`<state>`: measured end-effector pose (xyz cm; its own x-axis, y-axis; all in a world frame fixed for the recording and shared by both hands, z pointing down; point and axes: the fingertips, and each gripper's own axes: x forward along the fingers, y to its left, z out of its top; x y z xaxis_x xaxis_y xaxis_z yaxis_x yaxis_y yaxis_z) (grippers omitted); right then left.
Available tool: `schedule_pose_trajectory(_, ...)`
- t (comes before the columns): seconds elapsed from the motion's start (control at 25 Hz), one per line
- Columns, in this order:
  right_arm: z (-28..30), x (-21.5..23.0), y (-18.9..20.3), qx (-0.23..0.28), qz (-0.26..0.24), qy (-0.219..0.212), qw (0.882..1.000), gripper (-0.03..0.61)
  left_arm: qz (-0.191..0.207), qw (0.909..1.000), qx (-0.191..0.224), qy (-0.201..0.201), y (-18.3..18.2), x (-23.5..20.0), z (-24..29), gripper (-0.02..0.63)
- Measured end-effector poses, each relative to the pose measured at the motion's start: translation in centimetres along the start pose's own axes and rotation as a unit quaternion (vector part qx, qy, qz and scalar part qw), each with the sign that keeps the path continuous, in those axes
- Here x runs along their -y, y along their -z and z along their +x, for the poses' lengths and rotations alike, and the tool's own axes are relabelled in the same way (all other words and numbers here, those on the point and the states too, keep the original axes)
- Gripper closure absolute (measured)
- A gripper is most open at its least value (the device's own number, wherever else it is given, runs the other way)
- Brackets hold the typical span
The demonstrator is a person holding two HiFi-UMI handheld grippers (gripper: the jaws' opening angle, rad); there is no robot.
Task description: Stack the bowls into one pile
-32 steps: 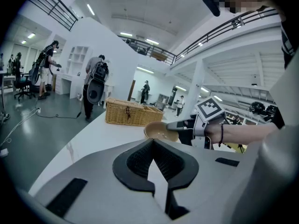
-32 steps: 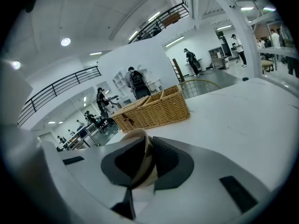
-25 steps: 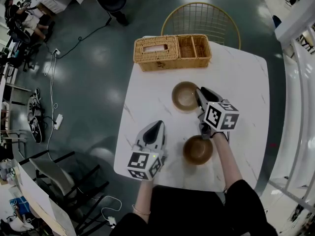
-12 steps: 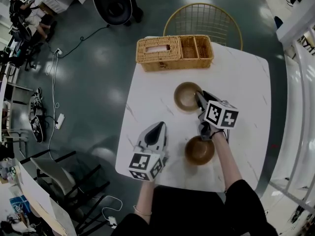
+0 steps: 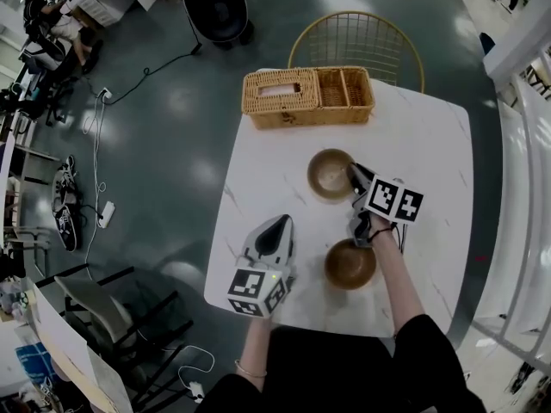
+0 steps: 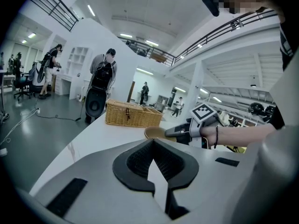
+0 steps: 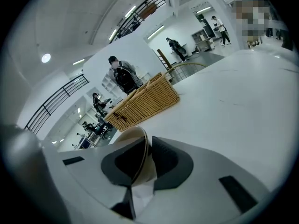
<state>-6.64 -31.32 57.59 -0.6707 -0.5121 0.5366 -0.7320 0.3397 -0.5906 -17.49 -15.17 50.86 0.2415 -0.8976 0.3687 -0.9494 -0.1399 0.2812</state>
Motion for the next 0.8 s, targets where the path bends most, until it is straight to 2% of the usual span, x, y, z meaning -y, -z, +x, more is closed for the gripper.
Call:
schedule_pose_trajectory(0.24, -1.2, -0.4, -0.7, 0.008, 0.005, -0.010, 1.000, 0.534, 0.009, 0.9998, 0.015, 0.002, -1.1, 0.3, -0.5, 0.600)
schedule_pose_trajectory(0.8, -5.7, -2.8, -1.1, 0.022, 0.004, -0.067, 0.997, 0.534, 0.028, 0.9991, 0.030, 0.010, -2.0, 1.1, -2.7, 0.600)
